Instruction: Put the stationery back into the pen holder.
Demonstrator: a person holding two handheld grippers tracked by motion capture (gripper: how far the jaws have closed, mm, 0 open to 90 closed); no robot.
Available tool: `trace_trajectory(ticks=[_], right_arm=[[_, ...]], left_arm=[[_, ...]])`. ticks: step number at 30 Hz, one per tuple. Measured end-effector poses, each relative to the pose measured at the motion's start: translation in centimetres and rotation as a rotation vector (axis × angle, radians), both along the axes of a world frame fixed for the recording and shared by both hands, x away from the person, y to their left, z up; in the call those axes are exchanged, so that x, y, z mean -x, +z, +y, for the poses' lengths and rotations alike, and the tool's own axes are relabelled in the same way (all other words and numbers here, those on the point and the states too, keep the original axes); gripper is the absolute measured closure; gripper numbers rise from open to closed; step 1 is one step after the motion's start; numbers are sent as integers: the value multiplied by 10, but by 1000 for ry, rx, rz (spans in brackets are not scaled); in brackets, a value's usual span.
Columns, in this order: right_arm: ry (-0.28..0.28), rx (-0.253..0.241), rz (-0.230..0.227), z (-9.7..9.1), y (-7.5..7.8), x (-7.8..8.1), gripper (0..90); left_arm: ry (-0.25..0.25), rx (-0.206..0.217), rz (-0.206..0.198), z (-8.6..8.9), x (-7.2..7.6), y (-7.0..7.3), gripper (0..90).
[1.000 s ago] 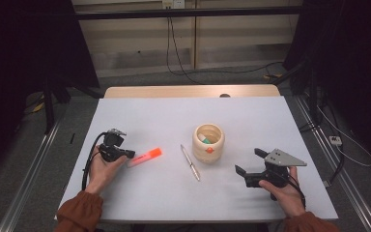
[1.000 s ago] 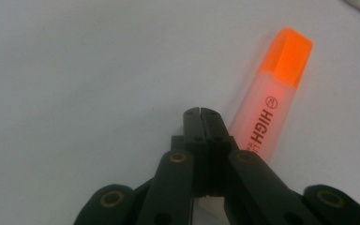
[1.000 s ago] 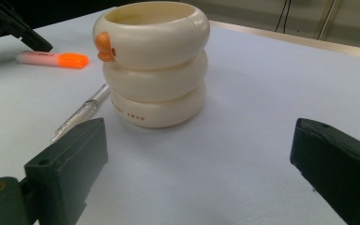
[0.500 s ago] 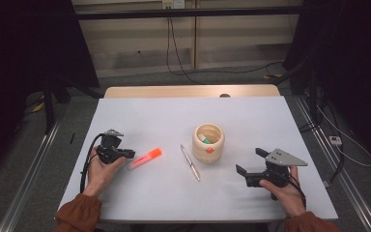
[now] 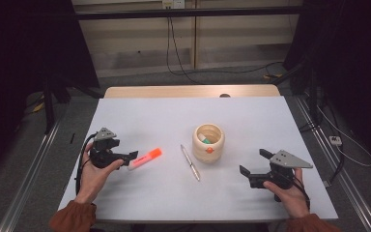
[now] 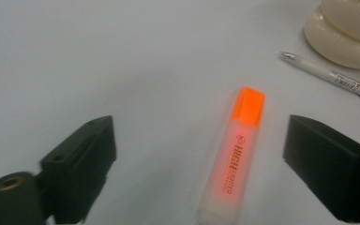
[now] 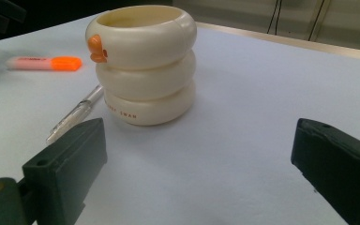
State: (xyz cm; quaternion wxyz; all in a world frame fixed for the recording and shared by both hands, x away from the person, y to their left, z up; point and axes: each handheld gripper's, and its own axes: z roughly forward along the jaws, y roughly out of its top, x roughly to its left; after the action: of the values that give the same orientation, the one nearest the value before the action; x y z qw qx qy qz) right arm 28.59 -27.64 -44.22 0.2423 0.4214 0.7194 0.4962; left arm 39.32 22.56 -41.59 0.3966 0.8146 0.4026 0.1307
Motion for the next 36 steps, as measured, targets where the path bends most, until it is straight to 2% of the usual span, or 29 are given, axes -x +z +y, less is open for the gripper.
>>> trace_trajectory(ticks=[3,6,9,11,13,19,22,25,26,27,29,31,34,36], right_arm=[[4,0,4,1,-1,-1,35],[4,0,4,1,-1,-1,35],[5,0,4,1,-1,-1,35],[4,-1,4,1,-1,-1,35],[4,-4,3,1,-1,-1,35],[6,-1,5,1,-1,-1,35],[6,-1,6,2,-1,-1,35],[6,0,7,2,-2,-2,35],[7,0,8,2,-2,-2,35],[8,0,9,2,-2,-2,35],[9,0,10,2,-3,-2,35],[10,1,12,2,-3,-2,35],[12,0,14,2,-3,-2,35],[12,1,12,2,-3,-2,36]], left_arm=[[-67,12,30,-3,2,0,83],[-121,-39,24,-14,4,-2,59],[-147,-59,1,-24,7,-3,73],[-147,-38,0,-27,8,-2,69],[-132,-49,0,-28,8,-2,69],[-146,-119,24,-41,0,-6,89],[-170,-127,47,-47,-8,-8,102],[-169,-134,52,-54,-16,-9,112],[-184,-138,86,-57,-20,-9,113],[-193,-152,103,-60,-24,-10,118],[-188,-176,95,-66,-31,-10,119],[-218,-185,140,-72,-37,-11,120],[-219,-220,142,-76,-41,-14,130],[-210,-218,186,-75,-42,-18,137]])
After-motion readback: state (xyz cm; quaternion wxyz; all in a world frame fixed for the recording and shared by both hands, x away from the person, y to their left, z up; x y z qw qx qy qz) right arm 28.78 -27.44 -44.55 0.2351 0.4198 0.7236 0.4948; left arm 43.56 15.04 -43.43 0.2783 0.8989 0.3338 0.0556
